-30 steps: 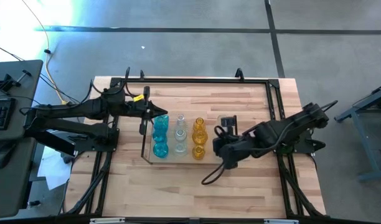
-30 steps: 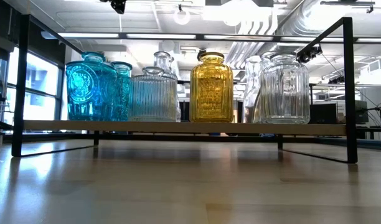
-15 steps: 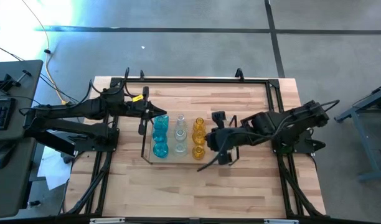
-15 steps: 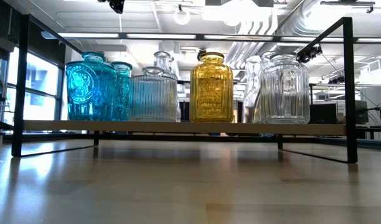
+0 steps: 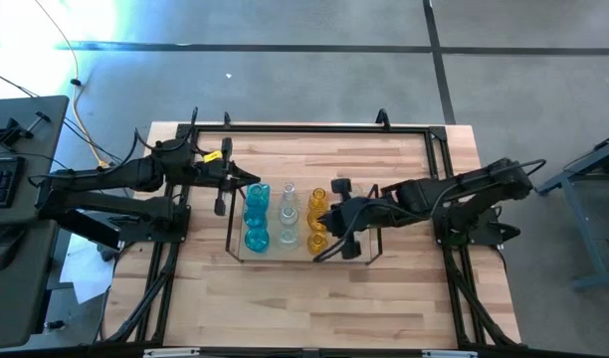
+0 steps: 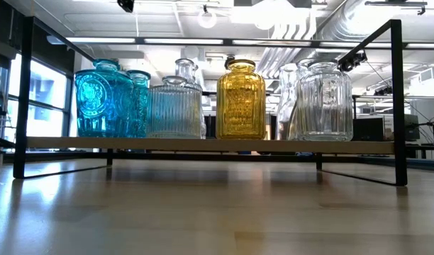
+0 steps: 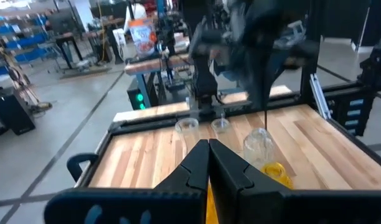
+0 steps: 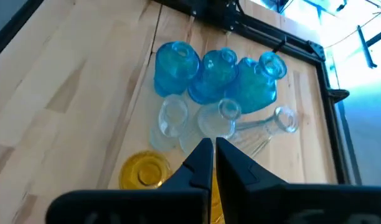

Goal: Sort vases onto shelf
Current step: Return to Home Position

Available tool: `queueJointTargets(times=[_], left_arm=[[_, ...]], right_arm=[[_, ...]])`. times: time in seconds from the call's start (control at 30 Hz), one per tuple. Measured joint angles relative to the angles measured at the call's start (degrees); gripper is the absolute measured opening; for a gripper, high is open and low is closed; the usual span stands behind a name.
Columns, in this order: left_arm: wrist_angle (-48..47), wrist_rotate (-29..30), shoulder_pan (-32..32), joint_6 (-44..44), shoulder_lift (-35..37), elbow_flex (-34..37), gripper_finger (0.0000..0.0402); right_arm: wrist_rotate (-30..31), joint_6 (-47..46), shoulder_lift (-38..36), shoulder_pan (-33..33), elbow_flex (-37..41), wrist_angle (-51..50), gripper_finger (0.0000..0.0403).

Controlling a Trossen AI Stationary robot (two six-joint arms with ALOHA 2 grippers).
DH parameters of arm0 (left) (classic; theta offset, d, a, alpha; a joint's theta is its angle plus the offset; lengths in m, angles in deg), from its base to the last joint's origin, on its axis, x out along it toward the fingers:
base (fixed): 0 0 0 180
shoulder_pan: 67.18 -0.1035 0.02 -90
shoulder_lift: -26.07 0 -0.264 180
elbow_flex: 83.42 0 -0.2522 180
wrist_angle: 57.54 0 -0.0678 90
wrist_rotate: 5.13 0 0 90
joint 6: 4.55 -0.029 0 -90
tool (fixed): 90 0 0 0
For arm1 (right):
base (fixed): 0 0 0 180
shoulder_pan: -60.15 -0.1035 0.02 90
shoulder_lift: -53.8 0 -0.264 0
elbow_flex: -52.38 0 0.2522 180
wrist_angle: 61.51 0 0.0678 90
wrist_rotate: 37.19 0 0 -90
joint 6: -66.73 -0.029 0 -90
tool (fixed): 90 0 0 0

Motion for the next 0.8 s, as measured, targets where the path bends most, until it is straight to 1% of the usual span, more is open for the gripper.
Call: queueJointTargets(times=[0.13,0.27,0.4,0.7,0.8], left_arm=[[0.2,0.0,0.1,0.0,1.0,0.0,0.0000],[-0.2,0.0,0.1,0.0,1.8,0.0,0.0000],[-0.5,0.0,0.1,0.0,1.9,0.0,0.0000],[-0.7,0.0,0.1,-0.2,1.9,0.0,0.0000],[2.8,0.0,0.1,0.1,2.0,2.6,0.0000]], right_arm=[[-3.5,-0.4,-6.0,1.8,11.3,10.2,0.0000],[-5.8,-1.3,-13.7,3.0,19.6,17.3,0.0000],[-6.6,-3.1,-20.6,3.8,25.5,19.0,0.0000],[-6.3,-3.3,-35.1,5.0,37.7,24.4,0.0000],[-6.3,-3.9,-39.7,6.3,41.8,25.4,0.0000]])
